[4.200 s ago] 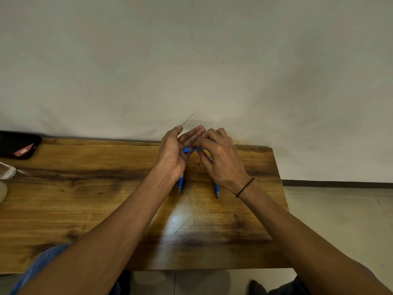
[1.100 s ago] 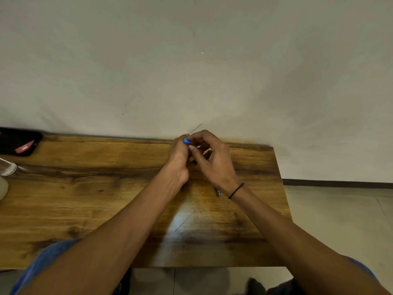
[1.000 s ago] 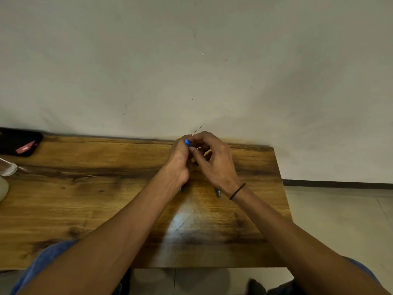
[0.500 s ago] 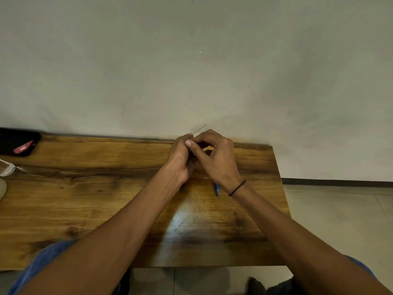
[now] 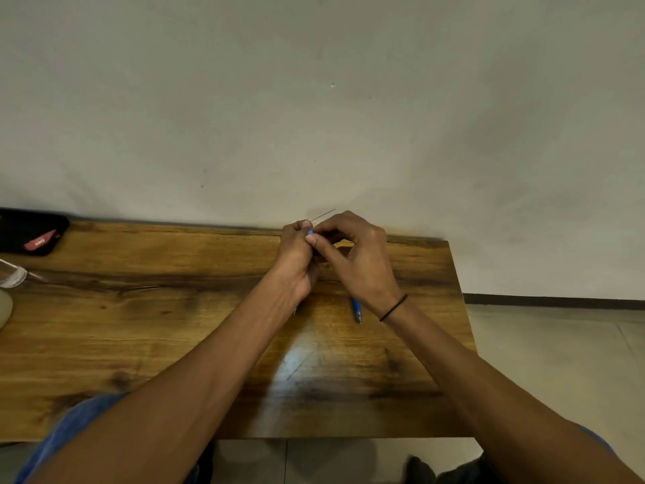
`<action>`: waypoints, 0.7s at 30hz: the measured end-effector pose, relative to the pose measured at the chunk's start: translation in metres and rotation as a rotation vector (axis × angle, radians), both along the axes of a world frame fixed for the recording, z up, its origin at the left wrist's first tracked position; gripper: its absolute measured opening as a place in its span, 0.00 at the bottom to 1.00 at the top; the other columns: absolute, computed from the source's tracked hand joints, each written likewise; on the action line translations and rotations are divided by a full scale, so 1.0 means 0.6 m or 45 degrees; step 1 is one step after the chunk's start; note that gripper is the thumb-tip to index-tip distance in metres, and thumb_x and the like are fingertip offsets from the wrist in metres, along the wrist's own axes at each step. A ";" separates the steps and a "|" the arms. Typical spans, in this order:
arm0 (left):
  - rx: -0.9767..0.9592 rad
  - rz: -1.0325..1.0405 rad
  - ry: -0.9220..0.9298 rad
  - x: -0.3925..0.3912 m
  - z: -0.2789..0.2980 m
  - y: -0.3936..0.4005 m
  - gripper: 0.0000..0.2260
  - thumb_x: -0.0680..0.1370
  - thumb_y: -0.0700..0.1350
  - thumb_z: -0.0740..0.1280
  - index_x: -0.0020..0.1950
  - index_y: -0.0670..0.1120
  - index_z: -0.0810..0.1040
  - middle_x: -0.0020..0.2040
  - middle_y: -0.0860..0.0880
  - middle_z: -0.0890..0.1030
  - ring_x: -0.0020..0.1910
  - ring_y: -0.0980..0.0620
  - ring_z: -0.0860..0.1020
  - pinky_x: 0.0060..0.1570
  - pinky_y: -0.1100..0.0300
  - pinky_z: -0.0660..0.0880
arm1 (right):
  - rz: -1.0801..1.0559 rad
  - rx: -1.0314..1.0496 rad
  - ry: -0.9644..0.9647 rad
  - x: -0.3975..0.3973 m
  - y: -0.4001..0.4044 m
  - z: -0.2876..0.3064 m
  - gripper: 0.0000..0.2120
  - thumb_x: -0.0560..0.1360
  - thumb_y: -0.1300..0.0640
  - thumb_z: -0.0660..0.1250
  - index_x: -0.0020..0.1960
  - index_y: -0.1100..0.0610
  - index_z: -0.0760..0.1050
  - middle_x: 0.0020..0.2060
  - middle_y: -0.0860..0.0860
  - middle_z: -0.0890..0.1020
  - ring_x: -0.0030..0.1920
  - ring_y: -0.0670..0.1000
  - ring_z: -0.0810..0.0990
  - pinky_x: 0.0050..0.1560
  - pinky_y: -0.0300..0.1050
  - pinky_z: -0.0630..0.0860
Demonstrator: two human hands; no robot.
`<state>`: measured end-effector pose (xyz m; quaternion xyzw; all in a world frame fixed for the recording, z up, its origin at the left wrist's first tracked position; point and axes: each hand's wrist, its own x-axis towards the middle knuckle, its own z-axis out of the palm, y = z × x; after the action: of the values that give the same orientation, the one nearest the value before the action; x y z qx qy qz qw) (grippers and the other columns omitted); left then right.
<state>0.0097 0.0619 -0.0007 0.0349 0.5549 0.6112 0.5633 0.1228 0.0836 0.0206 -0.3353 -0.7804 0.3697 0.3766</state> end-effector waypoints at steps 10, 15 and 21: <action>0.058 0.047 0.018 0.005 -0.006 0.003 0.07 0.88 0.39 0.58 0.66 0.42 0.69 0.54 0.41 0.80 0.50 0.45 0.83 0.62 0.42 0.82 | 0.168 0.421 -0.239 0.022 0.013 0.015 0.04 0.80 0.61 0.73 0.54 0.61 0.85 0.45 0.54 0.85 0.45 0.47 0.82 0.47 0.38 0.79; 0.058 0.042 0.035 0.011 -0.001 -0.001 0.09 0.89 0.40 0.59 0.69 0.42 0.68 0.55 0.42 0.80 0.38 0.54 0.86 0.39 0.56 0.85 | 0.233 0.518 -0.314 0.028 0.017 0.018 0.05 0.81 0.62 0.71 0.53 0.63 0.83 0.45 0.56 0.83 0.43 0.53 0.83 0.43 0.51 0.82; 0.049 0.016 0.169 0.010 0.002 -0.003 0.03 0.89 0.43 0.57 0.62 0.46 0.69 0.59 0.39 0.77 0.50 0.47 0.81 0.55 0.47 0.84 | 0.265 0.546 -0.341 0.033 0.026 0.009 0.06 0.83 0.60 0.69 0.53 0.63 0.82 0.46 0.56 0.81 0.42 0.55 0.82 0.40 0.55 0.82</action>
<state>0.0158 0.0602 0.0005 0.0827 0.5794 0.6216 0.5206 0.1426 0.0992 0.0262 -0.2118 -0.9139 0.1852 0.2924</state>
